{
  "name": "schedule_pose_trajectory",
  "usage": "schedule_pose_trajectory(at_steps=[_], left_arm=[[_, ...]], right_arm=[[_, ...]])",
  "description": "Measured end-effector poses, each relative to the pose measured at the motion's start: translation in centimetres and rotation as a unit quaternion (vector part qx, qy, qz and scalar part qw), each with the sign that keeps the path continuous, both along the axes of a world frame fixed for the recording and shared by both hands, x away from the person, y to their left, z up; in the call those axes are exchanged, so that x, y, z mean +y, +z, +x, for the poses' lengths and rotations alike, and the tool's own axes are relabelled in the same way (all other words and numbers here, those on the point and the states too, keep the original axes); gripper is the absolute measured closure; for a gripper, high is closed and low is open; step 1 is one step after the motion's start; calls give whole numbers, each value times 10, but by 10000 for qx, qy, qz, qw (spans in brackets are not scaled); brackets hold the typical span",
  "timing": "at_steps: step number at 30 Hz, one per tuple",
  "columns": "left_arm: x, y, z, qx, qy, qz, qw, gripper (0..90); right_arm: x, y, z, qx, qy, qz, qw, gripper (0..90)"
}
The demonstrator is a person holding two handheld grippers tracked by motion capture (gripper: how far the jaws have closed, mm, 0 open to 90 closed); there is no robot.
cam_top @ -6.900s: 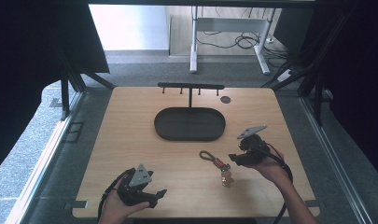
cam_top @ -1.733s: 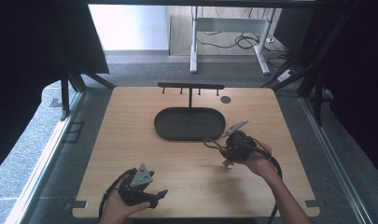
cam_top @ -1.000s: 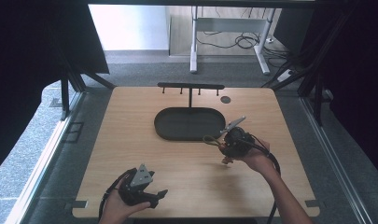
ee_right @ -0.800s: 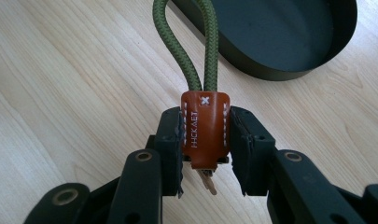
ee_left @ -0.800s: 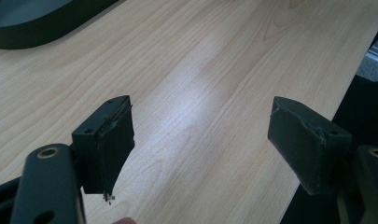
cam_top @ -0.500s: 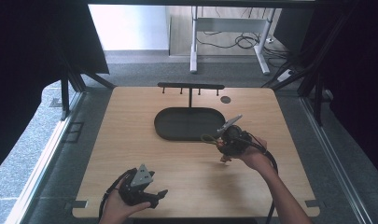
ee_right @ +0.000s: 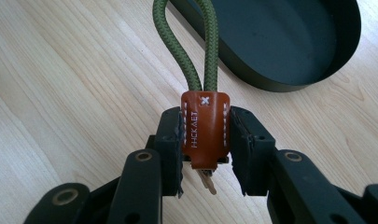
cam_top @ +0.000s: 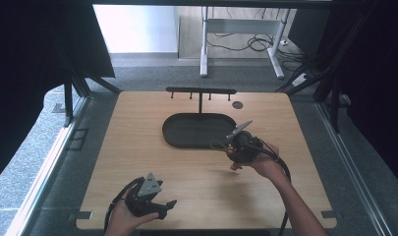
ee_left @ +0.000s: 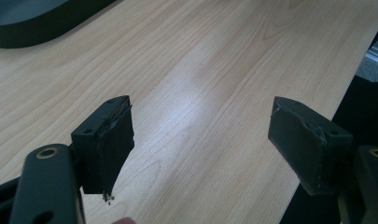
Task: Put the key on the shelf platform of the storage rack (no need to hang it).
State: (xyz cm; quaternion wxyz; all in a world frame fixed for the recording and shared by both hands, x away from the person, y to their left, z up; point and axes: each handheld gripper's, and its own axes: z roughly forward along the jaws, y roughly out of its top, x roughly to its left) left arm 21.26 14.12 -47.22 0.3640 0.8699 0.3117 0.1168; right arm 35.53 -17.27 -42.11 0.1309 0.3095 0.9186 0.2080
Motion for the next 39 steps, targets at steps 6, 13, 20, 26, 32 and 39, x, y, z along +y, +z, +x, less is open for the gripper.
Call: schedule_pose_trajectory(at_steps=[6, 13, 20, 26, 32, 39], left_arm=[[-2, -1, 0, 9, -43, 26, 10000, 227], [-2, -1, 0, 11, -54, 36, 10000, 227], [-3, -2, 0, 27, -78, 55, 10000, 226], [-3, -2, 0, 35, -83, 57, 9999, 226], [-4, -2, 0, 42, -102, 77, 9999, 225], [-4, -2, 0, 52, -115, 91, 9999, 224]], right_arm=[[3, -1, 1, 20, 16, -1, 10000, 664], [7, 0, 2, 10, 45, -2, 10000, 663], [10, 0, 4, -2, 81, -31, 10000, 663], [12, -1, 6, 31, 68, -27, 10000, 663], [15, 1, 6, 33, 70, -18, 10000, 663], [20, 2, 8, 53, 110, -5, 9999, 664]])
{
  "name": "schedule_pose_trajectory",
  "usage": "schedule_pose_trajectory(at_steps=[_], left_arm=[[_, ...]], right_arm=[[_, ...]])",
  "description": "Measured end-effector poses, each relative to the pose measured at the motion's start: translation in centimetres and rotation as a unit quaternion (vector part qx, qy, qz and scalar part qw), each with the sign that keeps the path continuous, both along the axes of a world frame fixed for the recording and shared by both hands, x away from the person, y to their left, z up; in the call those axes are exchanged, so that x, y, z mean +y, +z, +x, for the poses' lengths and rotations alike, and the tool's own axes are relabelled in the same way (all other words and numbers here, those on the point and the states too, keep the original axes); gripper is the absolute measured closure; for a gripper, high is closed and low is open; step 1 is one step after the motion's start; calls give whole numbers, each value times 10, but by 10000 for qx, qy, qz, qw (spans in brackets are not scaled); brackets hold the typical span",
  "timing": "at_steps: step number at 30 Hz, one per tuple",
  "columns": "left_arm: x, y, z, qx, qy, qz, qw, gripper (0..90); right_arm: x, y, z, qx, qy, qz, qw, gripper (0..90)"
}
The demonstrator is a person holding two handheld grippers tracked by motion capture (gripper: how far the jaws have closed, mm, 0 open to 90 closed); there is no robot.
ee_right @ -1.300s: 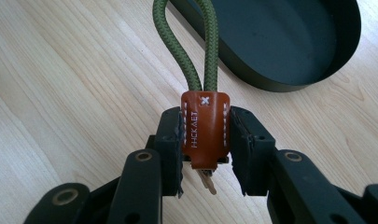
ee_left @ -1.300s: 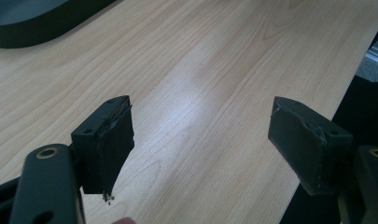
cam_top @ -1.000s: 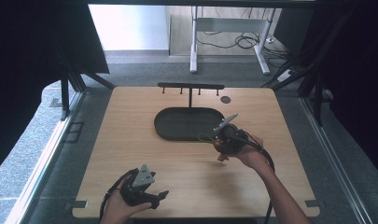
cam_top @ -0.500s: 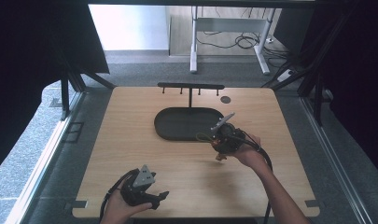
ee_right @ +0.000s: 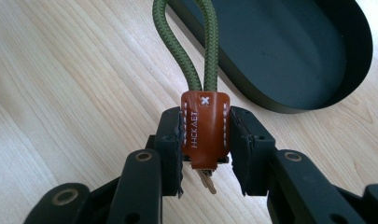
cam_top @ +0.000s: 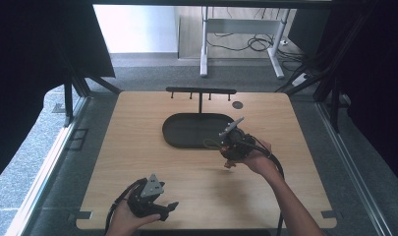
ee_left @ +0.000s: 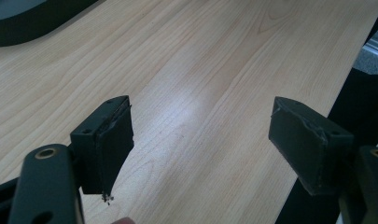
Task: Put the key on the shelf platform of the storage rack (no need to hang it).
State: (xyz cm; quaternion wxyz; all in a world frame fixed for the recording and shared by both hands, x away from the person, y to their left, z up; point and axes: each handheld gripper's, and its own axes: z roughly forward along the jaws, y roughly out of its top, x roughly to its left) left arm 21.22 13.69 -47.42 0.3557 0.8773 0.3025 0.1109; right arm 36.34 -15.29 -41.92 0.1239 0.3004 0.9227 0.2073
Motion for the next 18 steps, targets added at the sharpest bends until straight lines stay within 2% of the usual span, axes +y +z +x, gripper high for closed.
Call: schedule_pose_trajectory(at_steps=[10, 18], left_arm=[[0, 0, 0, 9, -5, -16, 10000, 223], [2, 1, 0, 5, 8, -5, 10000, 223]], right_arm=[[5, 2, 7, 6, -15, -45, 10000, 664], [11, 6, 18, 16, -13, -53, 10000, 664]])
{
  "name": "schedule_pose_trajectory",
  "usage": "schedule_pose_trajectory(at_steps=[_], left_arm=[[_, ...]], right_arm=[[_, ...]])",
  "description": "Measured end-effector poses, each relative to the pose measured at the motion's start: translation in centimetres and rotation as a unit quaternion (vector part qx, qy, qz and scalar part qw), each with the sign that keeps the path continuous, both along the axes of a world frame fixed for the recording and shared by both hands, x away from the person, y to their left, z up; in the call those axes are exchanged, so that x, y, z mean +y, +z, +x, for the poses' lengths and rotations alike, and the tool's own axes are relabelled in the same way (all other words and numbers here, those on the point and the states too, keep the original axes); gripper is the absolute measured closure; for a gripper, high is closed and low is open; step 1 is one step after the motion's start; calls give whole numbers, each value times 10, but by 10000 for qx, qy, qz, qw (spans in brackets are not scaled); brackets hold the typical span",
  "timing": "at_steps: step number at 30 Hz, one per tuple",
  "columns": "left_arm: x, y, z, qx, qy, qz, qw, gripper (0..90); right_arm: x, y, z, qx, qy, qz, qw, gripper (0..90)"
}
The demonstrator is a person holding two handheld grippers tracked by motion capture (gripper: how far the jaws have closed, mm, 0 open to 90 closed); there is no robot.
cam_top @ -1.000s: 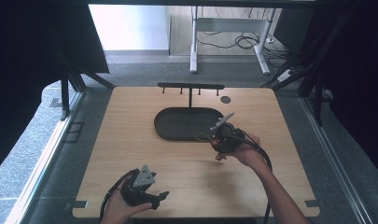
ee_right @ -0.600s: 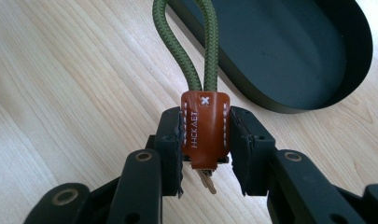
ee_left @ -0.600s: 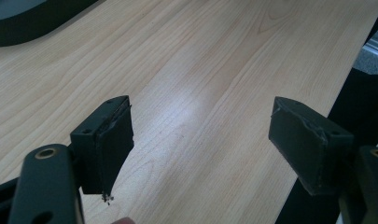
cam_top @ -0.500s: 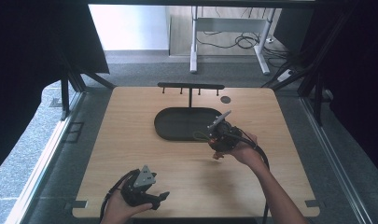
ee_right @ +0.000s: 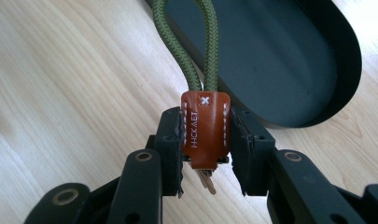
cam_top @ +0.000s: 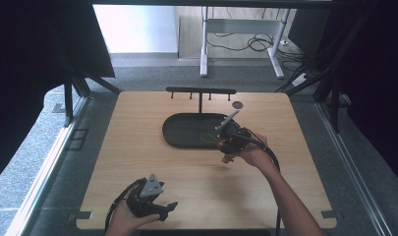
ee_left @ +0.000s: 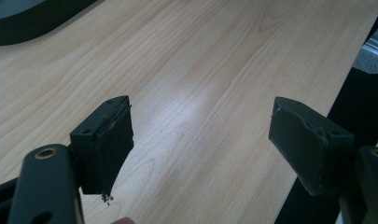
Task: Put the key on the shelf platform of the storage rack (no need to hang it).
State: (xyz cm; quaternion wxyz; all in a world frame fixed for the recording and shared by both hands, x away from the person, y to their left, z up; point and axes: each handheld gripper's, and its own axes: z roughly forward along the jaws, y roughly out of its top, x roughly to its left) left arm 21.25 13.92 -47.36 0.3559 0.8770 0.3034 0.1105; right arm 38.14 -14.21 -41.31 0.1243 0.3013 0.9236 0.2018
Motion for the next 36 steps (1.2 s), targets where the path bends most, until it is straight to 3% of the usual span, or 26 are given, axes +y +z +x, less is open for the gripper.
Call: schedule_pose_trajectory(at_steps=[14, 23, 36], left_arm=[[8, 1, 2, -10, 98, -63, 9999, 223], [12, 1, 3, -1, 137, -95, 9999, 224], [18, 1, 5, 10, 225, -153, 9996, 224]], right_arm=[[10, 7, 29, 69, -138, -20, 9999, 664], [13, 4, 51, 176, -212, -55, 9996, 664], [21, 7, 79, 189, -341, 61, 9992, 664]])
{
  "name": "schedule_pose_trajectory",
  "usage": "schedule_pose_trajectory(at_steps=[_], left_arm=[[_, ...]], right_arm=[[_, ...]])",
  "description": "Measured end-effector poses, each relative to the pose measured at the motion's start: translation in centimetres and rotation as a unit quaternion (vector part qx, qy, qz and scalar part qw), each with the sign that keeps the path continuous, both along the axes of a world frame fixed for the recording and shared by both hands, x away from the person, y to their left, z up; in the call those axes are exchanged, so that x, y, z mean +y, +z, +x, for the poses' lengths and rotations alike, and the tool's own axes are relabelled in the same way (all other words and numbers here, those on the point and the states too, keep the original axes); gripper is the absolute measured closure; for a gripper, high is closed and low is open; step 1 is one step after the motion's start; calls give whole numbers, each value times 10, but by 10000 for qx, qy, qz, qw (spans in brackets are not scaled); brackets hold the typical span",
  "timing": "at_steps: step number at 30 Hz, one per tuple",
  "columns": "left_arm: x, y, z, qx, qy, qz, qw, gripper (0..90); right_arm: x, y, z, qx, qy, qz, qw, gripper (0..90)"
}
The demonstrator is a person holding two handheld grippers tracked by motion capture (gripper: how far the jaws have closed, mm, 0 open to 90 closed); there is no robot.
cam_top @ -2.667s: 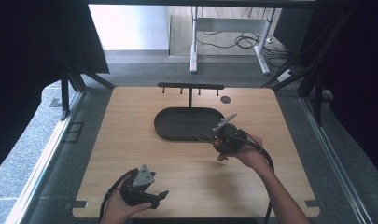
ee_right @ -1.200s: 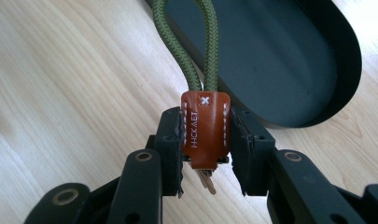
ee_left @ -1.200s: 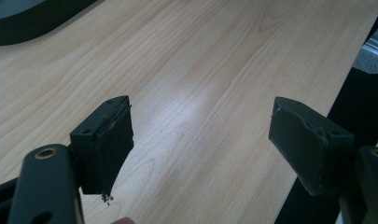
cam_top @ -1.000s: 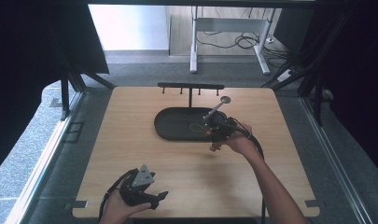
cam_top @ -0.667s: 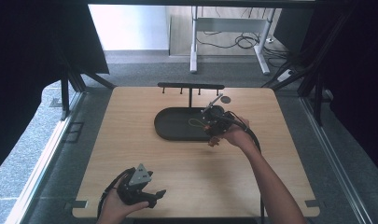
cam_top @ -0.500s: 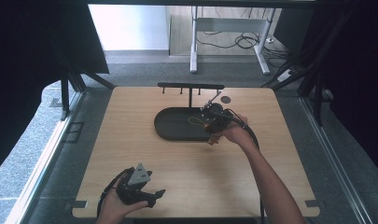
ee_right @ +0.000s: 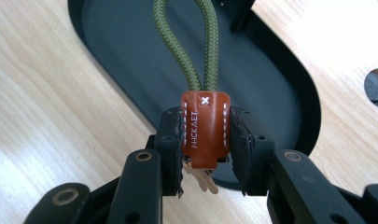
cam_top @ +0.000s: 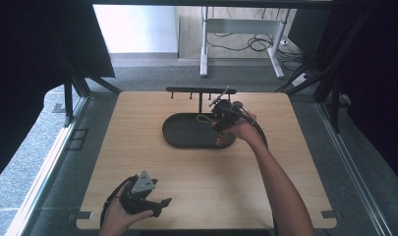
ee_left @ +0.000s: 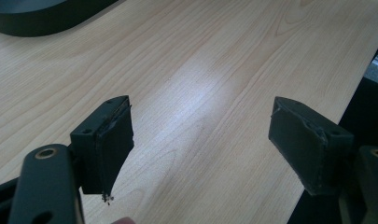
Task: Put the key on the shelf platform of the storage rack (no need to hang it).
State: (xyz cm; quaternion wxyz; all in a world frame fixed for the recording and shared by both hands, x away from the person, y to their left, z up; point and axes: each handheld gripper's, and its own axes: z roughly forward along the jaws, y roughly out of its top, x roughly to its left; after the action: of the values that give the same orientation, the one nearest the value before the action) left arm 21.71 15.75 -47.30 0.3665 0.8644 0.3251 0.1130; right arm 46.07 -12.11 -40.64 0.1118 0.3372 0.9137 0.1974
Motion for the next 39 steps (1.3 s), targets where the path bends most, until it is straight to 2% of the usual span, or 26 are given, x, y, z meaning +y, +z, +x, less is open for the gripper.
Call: schedule_pose_trajectory(at_steps=[7, 15, 21, 29, 39], left_arm=[[0, 0, 0, -2, -7, -2, 10000, 224], [1, 1, 0, -9, 13, -17, 10000, 224], [2, 1, 0, -9, 23, -30, 10000, 224], [2, 0, 0, 6, 18, -15, 10000, 224], [0, -1, 0, 17, 0, -3, 10000, 224]], right_arm=[[-1, 2, 11, -50, -98, 75, 9999, 664], [-5, -3, 22, -71, -202, 92, 9997, 663], [-6, -15, 27, -83, -292, 98, 9995, 662], [-7, -38, 28, 73, -330, 40, 9994, 649], [-10, -49, 26, 123, -339, -16, 9993, 620]])
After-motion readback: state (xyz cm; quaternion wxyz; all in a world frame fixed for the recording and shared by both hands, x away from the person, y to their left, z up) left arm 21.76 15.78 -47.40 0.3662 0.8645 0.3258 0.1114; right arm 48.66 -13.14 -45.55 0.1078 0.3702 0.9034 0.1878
